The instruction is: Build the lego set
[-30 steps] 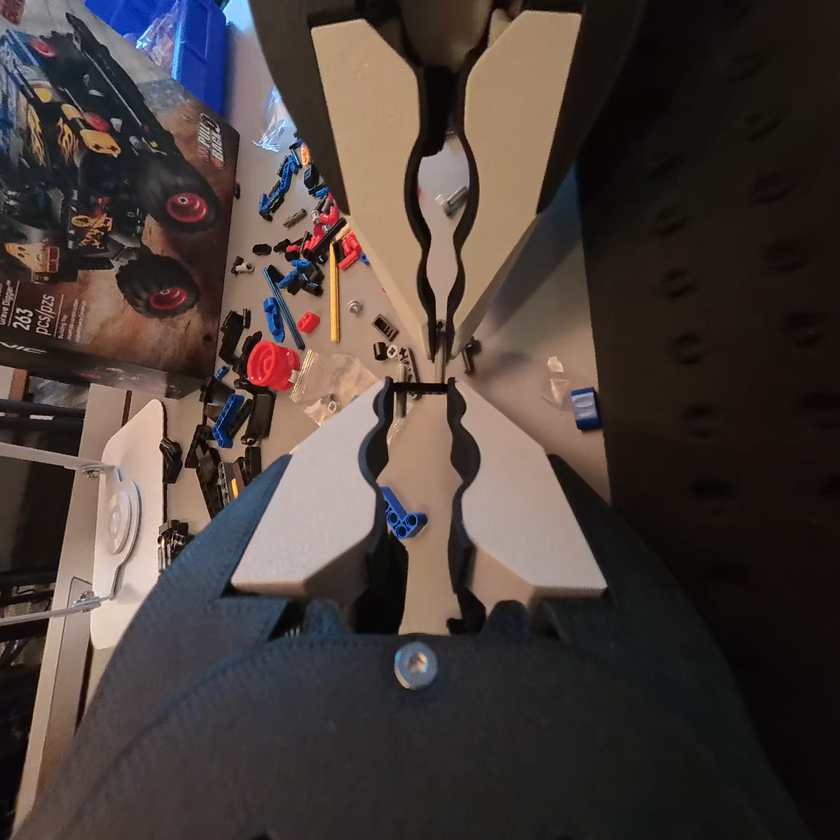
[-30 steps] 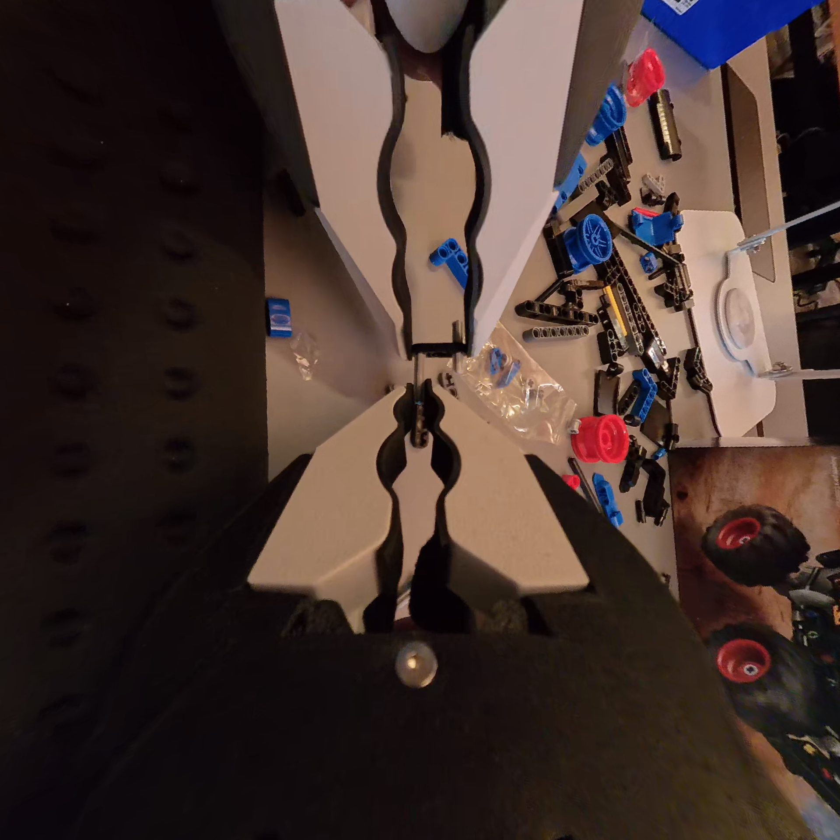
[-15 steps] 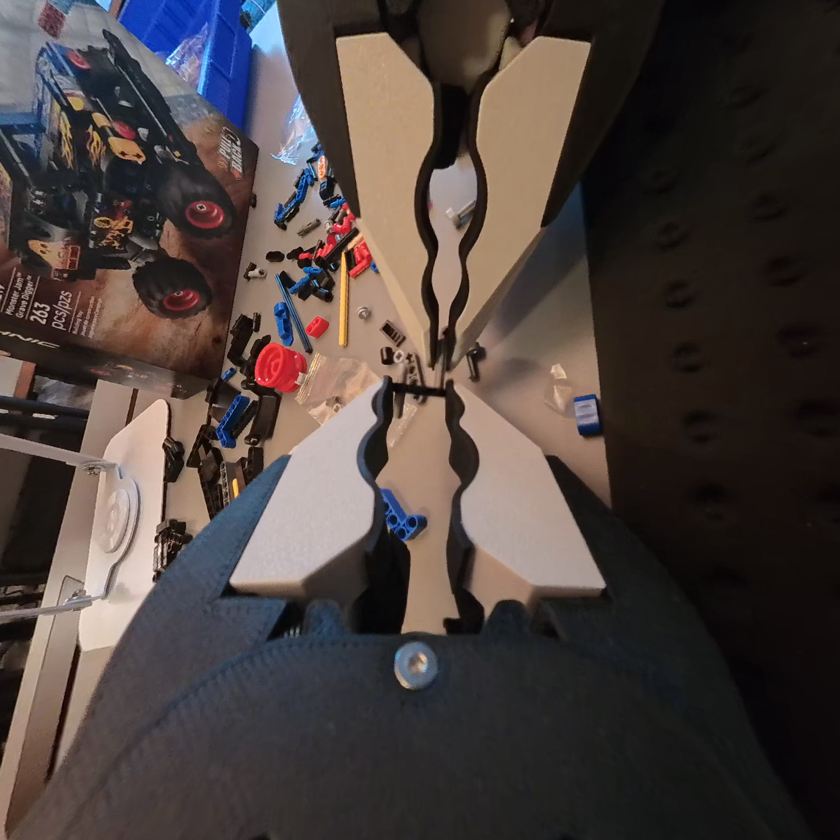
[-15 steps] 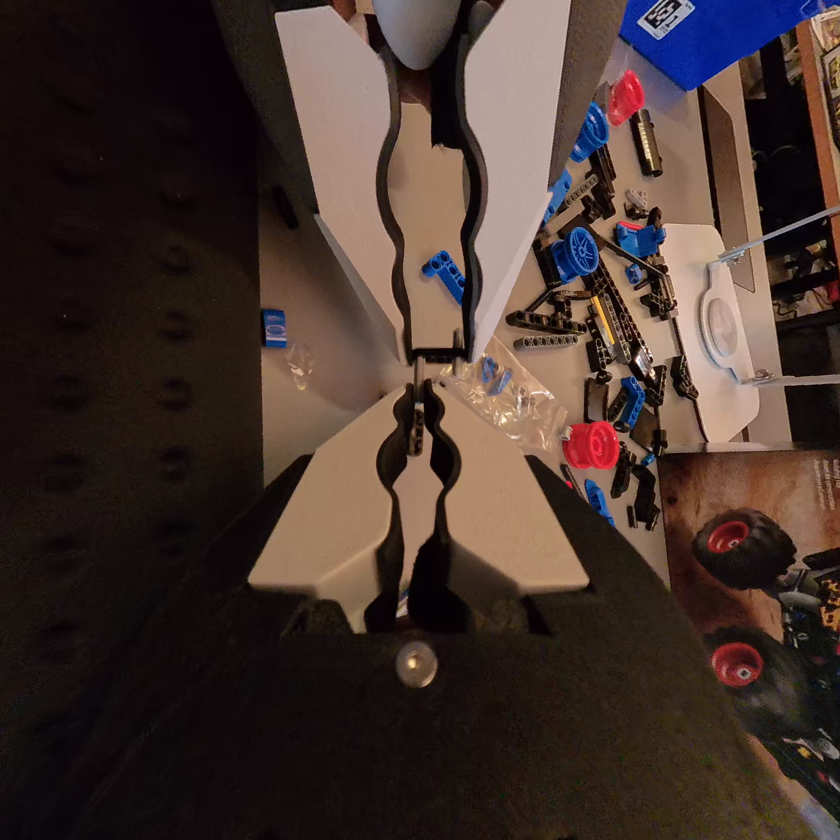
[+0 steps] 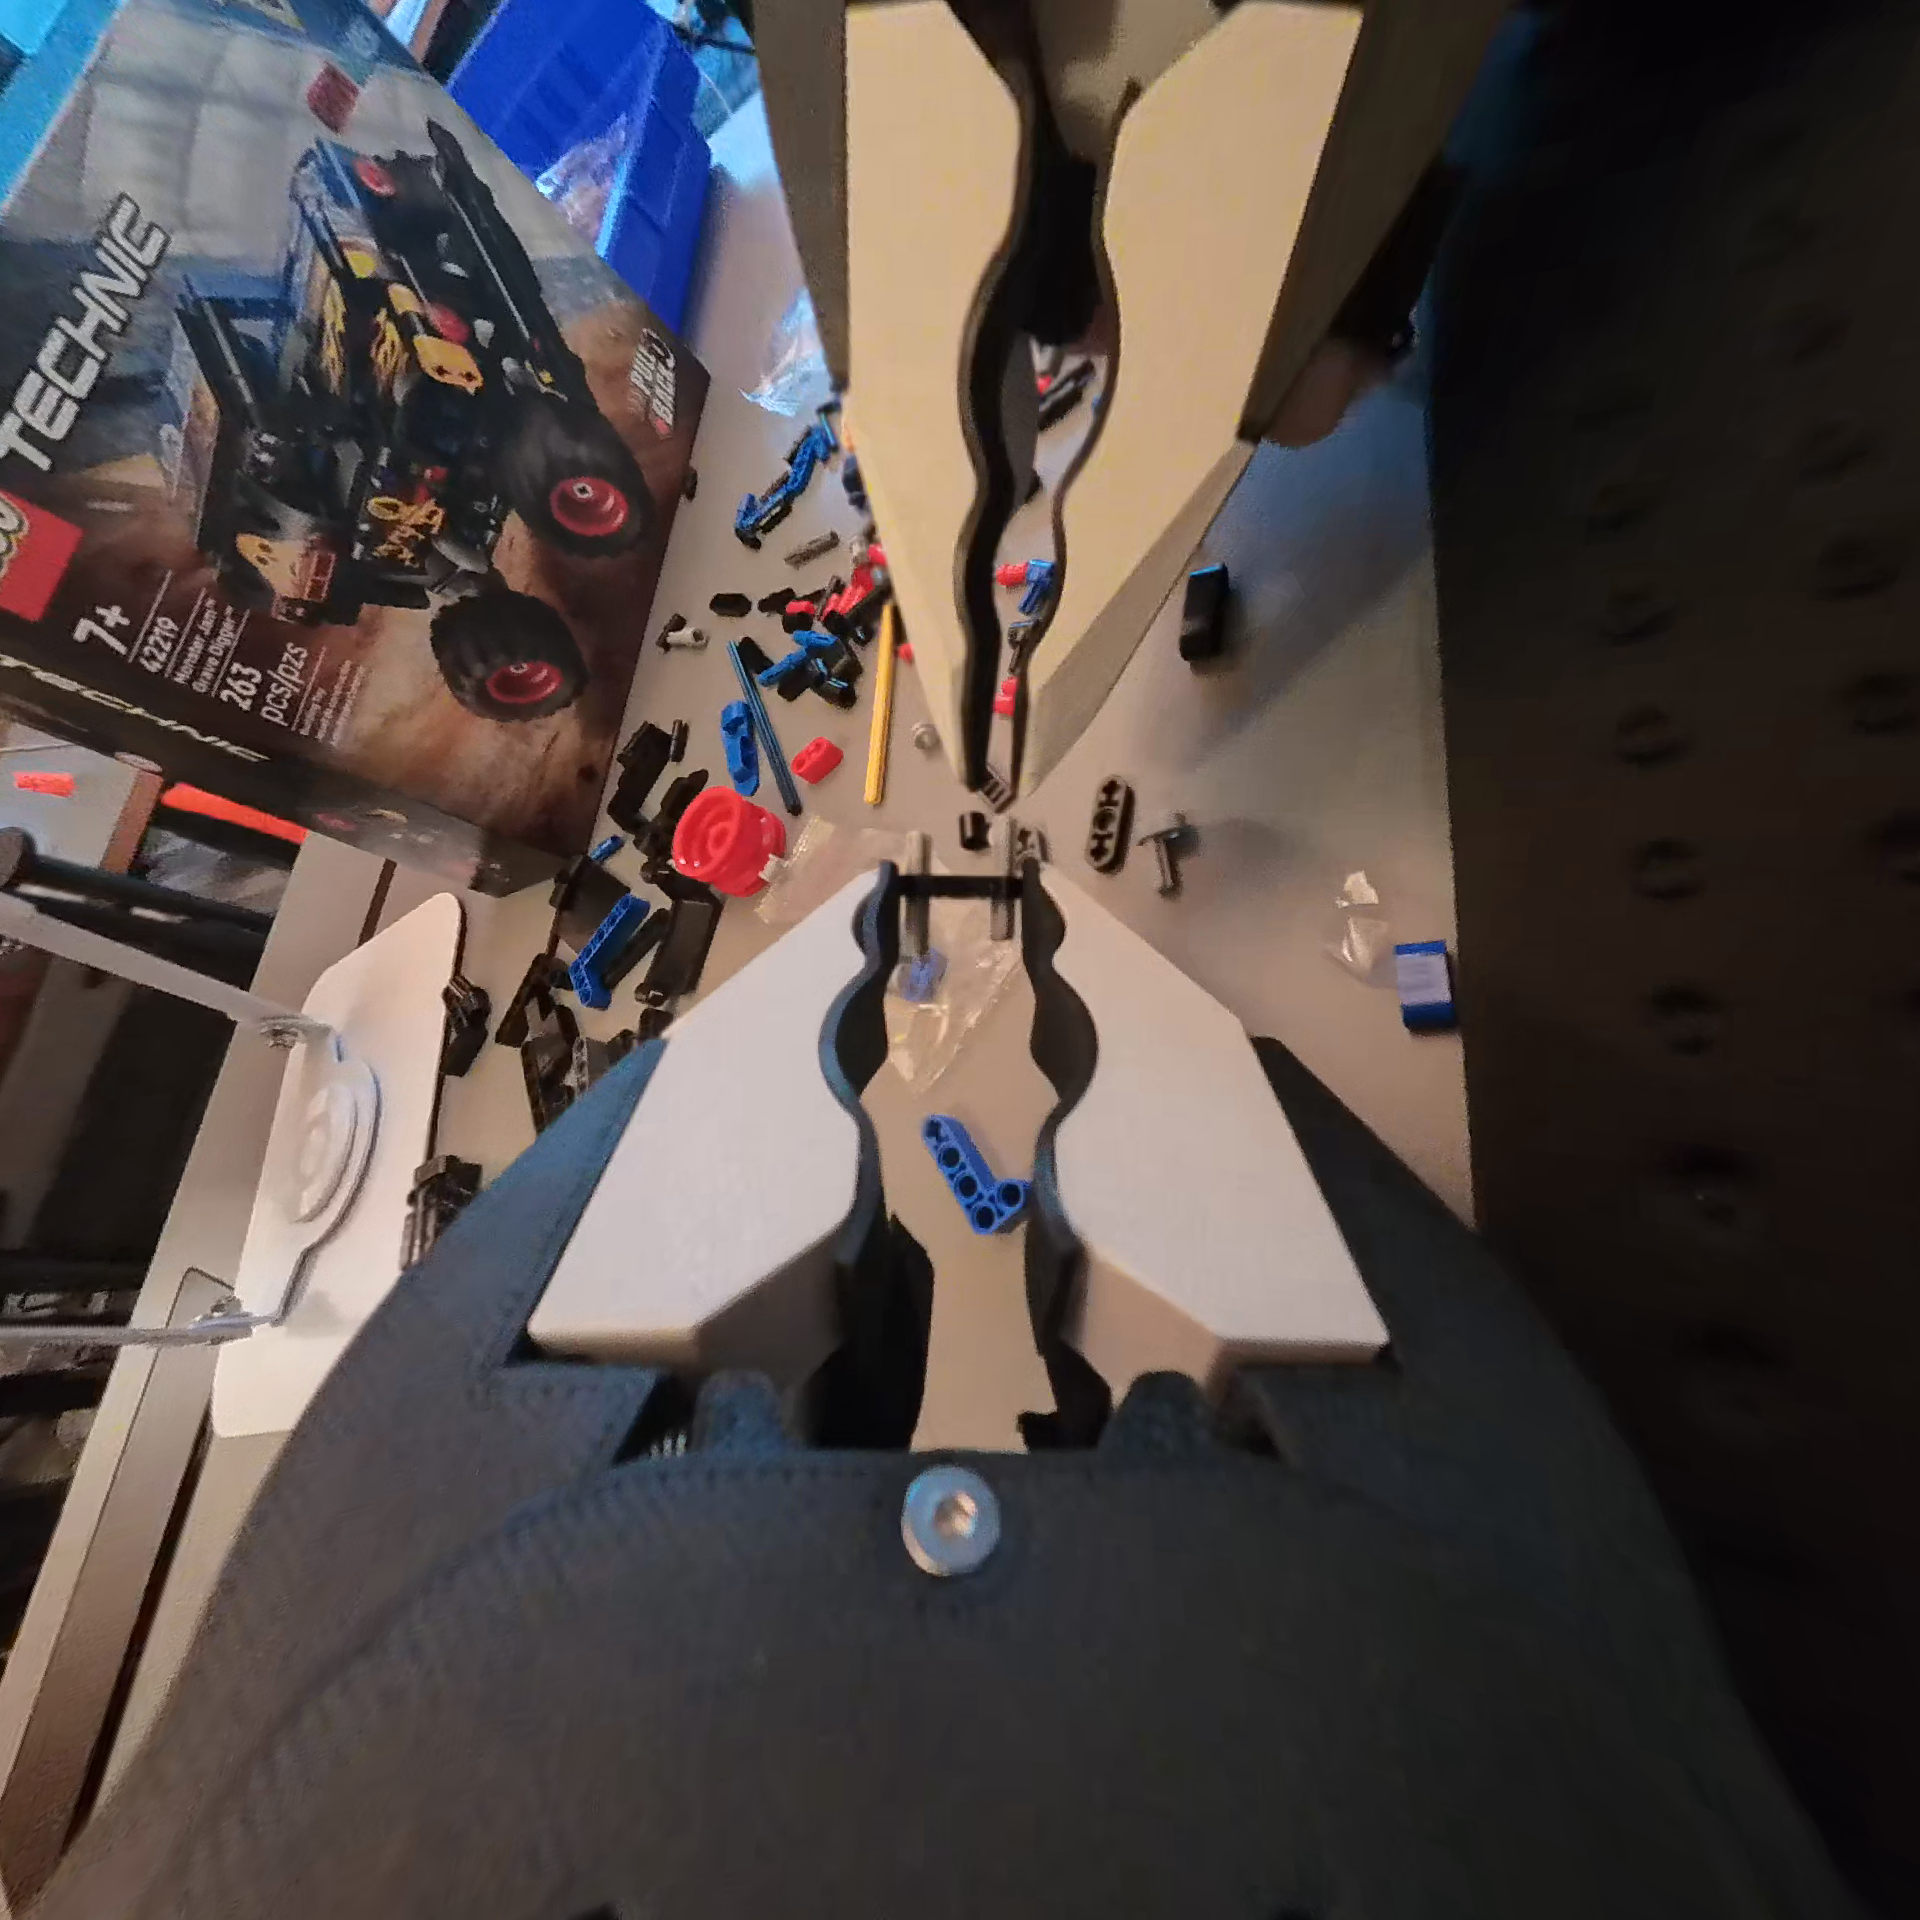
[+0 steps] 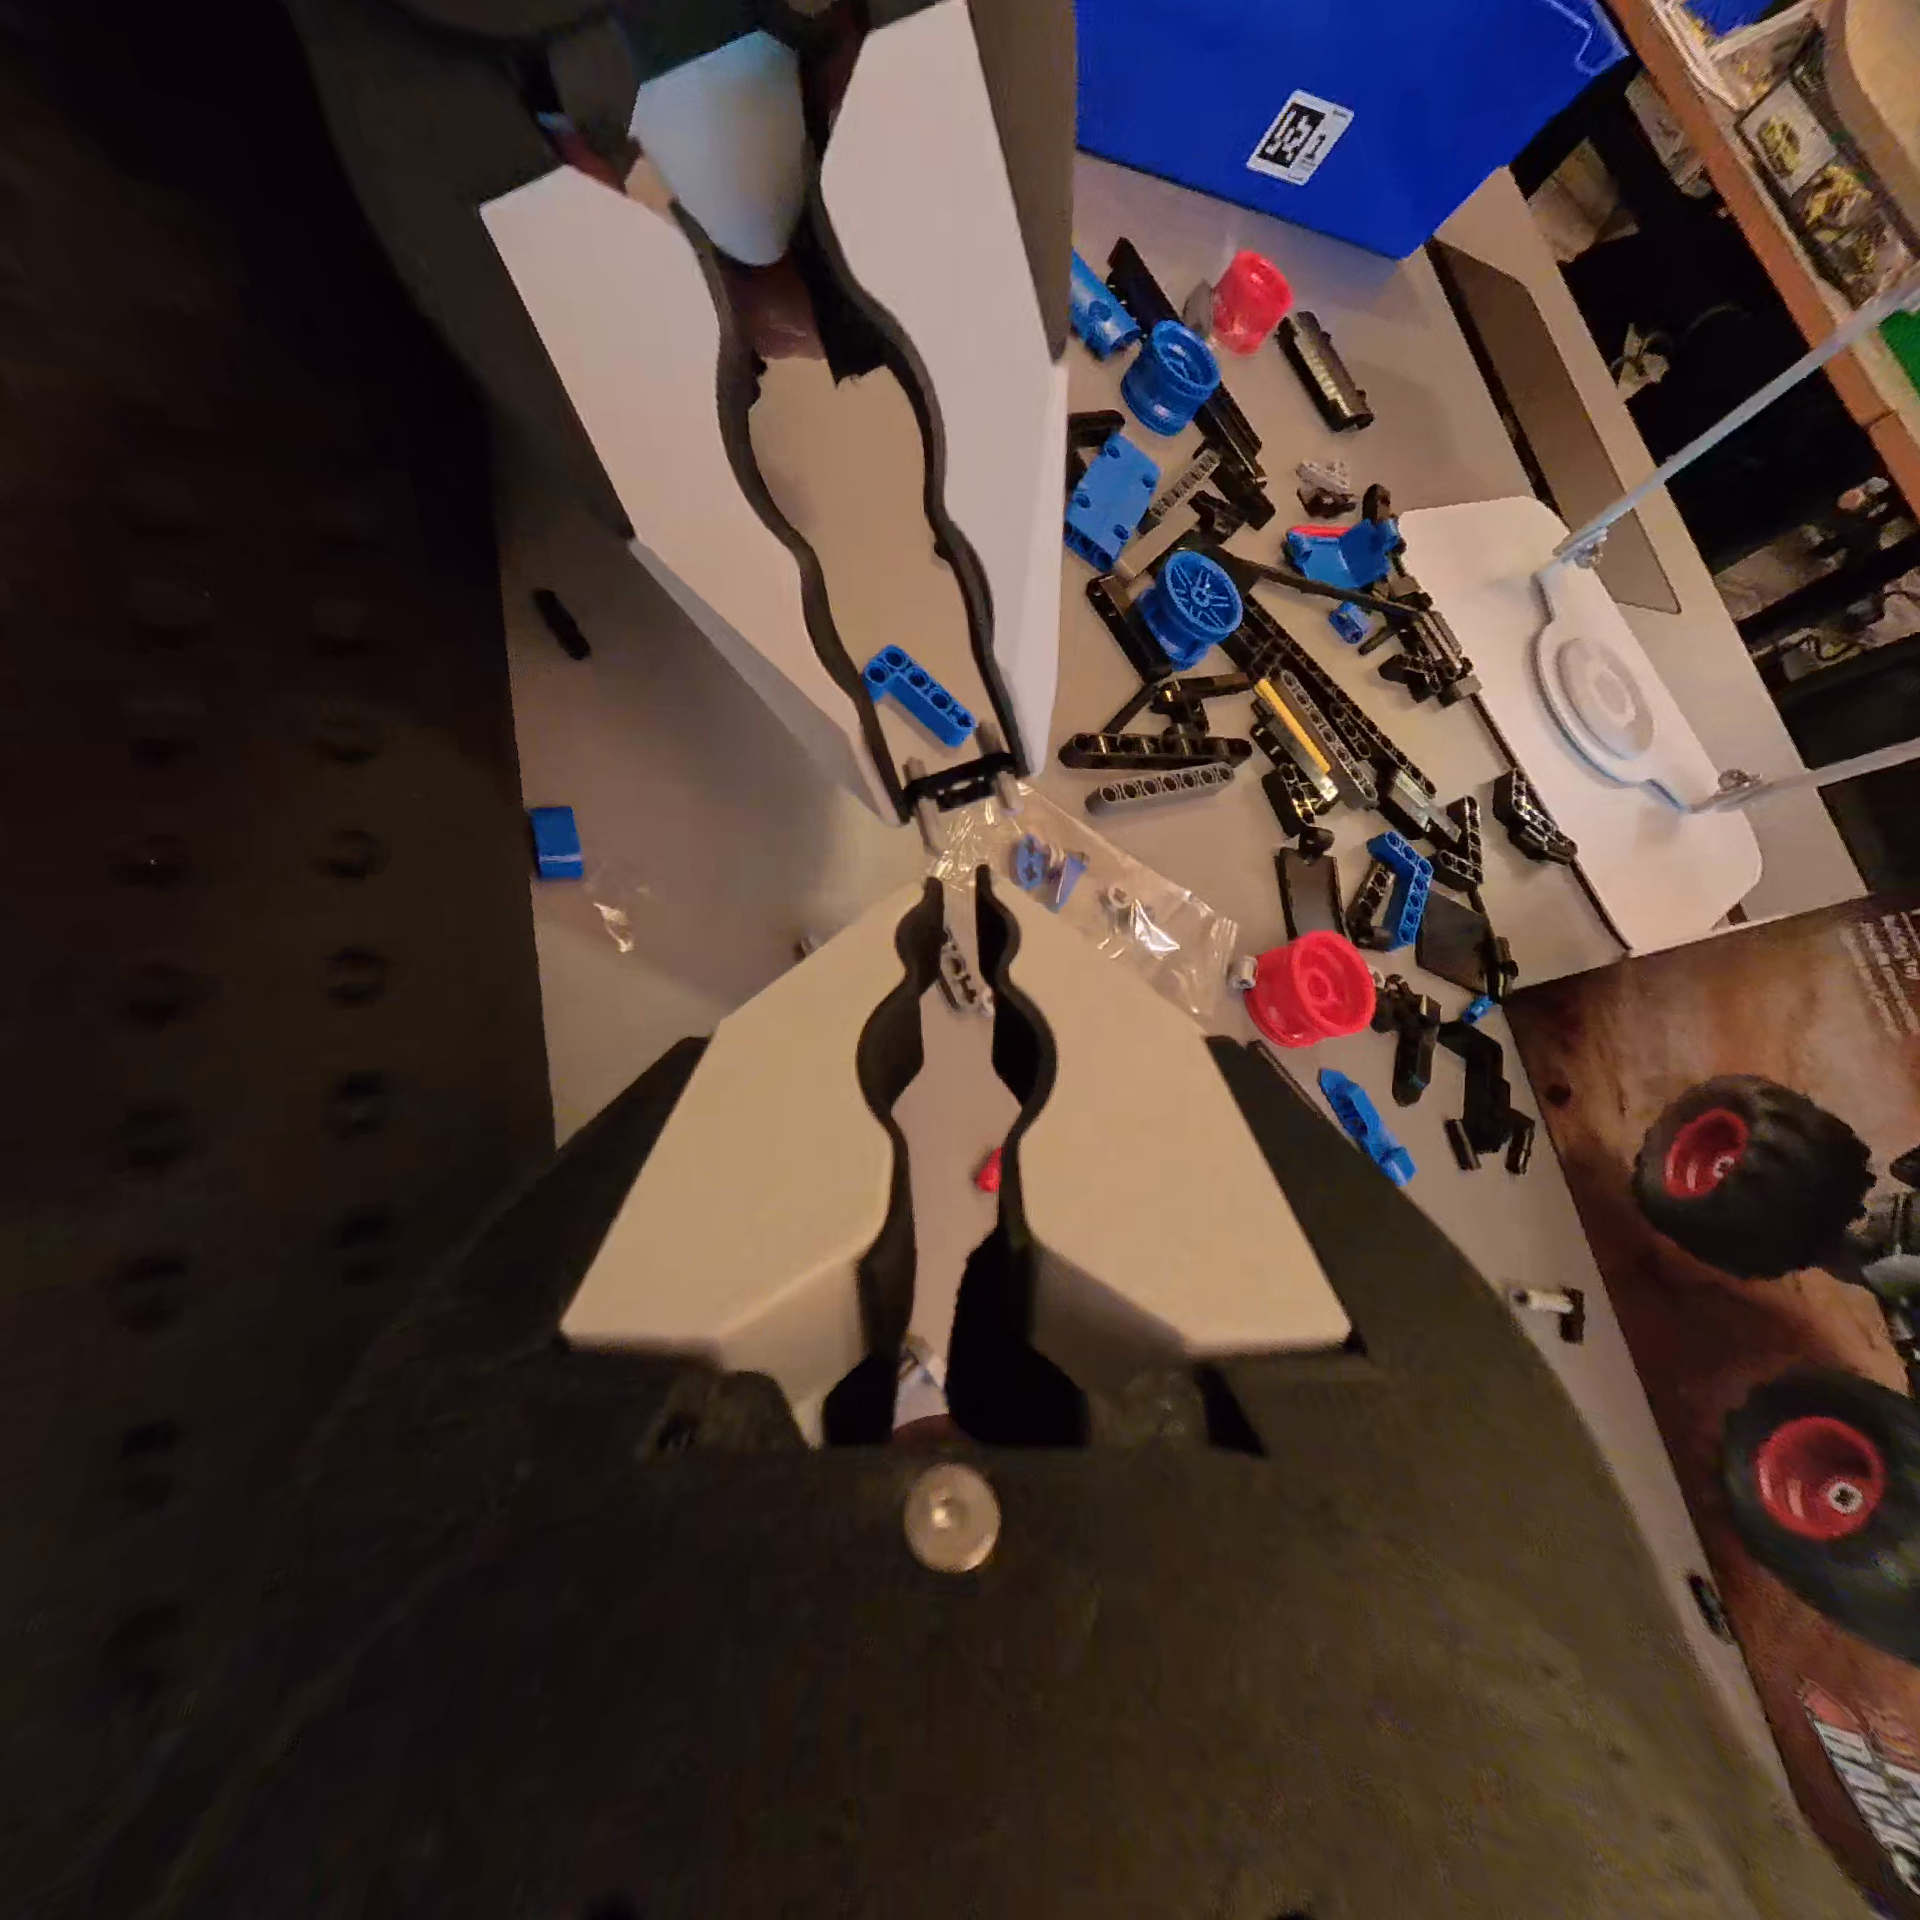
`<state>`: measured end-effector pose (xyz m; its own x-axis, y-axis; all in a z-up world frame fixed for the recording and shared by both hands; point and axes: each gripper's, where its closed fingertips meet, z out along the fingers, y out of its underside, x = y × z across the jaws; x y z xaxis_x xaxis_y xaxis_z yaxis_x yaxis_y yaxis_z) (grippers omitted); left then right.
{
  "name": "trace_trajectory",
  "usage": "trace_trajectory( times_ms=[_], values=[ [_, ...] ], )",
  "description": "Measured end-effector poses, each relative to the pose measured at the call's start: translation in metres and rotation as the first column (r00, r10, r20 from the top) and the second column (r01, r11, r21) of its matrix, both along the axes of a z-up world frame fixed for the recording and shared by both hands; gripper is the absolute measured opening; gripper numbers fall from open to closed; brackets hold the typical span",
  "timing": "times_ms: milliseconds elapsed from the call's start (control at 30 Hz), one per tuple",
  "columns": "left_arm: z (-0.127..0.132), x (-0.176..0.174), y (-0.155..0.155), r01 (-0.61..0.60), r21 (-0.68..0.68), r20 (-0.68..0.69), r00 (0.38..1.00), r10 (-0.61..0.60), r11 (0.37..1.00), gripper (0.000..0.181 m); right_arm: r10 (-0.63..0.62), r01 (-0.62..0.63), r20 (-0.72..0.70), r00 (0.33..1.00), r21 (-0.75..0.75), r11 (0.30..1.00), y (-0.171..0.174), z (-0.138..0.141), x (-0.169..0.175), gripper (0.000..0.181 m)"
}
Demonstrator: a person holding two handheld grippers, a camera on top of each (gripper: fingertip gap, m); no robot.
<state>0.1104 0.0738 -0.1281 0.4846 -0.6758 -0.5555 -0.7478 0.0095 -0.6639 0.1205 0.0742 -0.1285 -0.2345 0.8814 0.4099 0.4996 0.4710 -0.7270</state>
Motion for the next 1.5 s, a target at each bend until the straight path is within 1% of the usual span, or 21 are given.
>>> trace_trajectory(
  times_ms=[167, 333, 667, 700, 767, 800, 833, 967, 1067, 1100, 1233, 1300, 1367, 1500],
  values=[
    [0.003, 0.004, -0.002, 0.023, 0.037, -0.024, 0.999, -0.023, 0.999, 0.021, 0.035, -0.035, -0.007, 0.999, -0.024, 0.999, -0.009, 0.000, -0.006, 0.003],
    [0.010, 0.005, -0.005, 0.025, 0.058, -0.003, 1.000, -0.025, 0.998, 0.021, 0.055, -0.055, -0.018, 0.998, -0.011, 0.998, -0.013, 0.006, -0.008, 0.002],
    [0.005, 0.002, -0.006, 0.025, 0.046, -0.017, 1.000, -0.024, 0.999, 0.020, 0.060, -0.060, 0.001, 0.998, -0.027, 0.998, -0.017, 0.000, -0.019, 0.002],
    [0.007, 0.000, -0.004, 0.010, 0.041, 0.001, 1.000, -0.010, 0.999, 0.021, 0.050, -0.050, -0.013, 0.999, -0.037, 0.998, -0.015, 0.002, -0.020, 0.002],
    [0.020, -0.002, 0.001, -0.029, 0.052, 0.078, 0.997, 0.025, 0.998, 0.021, 0.017, -0.020, -0.076, 0.997, -0.050, 0.999, -0.008, 0.015, -0.020, 0.006],
    [0.027, -0.004, 0.004, -0.049, 0.047, 0.121, 0.992, 0.043, 0.998, 0.021, -0.004, 0.000, -0.103, 0.995, -0.042, 0.999, -0.005, 0.021, -0.020, 0.017],
    [0.031, -0.006, 0.006, -0.071, 0.035, 0.165, 0.984, 0.064, 0.997, 0.022, -0.019, 0.016, -0.121, 0.993, -0.024, 1.000, -0.002, 0.026, -0.021, 0.022],
    [0.042, -0.011, 0.011, -0.105, -0.064, 0.356, 0.927, 0.121, 0.992, 0.022, -0.033, 0.056, -0.150, 0.988, 0.147, 0.988, -0.002, 0.030, -0.025, 0.028],
    [0.046, -0.008, 0.012, -0.093, -0.119, 0.443, 0.886, 0.137, 0.989, 0.022, -0.056, 0.107, -0.197, 0.979, 0.257, 0.960, -0.001, 0.038, -0.030, 0.024],
    [0.047, -0.008, 0.012, -0.091, -0.129, 0.463, 0.875, 0.141, 0.988, 0.021, -0.069, 0.128, -0.213, 0.975, 0.279, 0.952, 0.001, 0.042, -0.031, 0.019],
    [0.054, -0.006, 0.014, -0.087, -0.169, 0.549, 0.819, 0.167, 0.982, 0.022, -0.108, 0.186, -0.267, 0.958, 0.287, 0.940, 0.005, 0.051, -0.033, 0.013],
    [0.056, -0.007, 0.014, -0.083, -0.183, 0.578, 0.797, 0.175, 0.980, 0.021, -0.115, 0.209, -0.287, 0.951, 0.325, 0.922, 0.005, 0.054, -0.035, 0.012],
    [0.055, -0.007, 0.015, -0.078, -0.194, 0.589, 0.788, 0.180, 0.978, 0.021, -0.115, 0.222, -0.290, 0.950, 0.369, 0.903, 0.006, 0.054, -0.036, 0.012],
    [0.054, -0.007, 0.014, -0.079, -0.199, 0.586, 0.790, 0.183, 0.977, 0.021, -0.103, 0.214, -0.275, 0.956, 0.413, 0.885, 0.006, 0.052, -0.037, 0.009]
  ],
)
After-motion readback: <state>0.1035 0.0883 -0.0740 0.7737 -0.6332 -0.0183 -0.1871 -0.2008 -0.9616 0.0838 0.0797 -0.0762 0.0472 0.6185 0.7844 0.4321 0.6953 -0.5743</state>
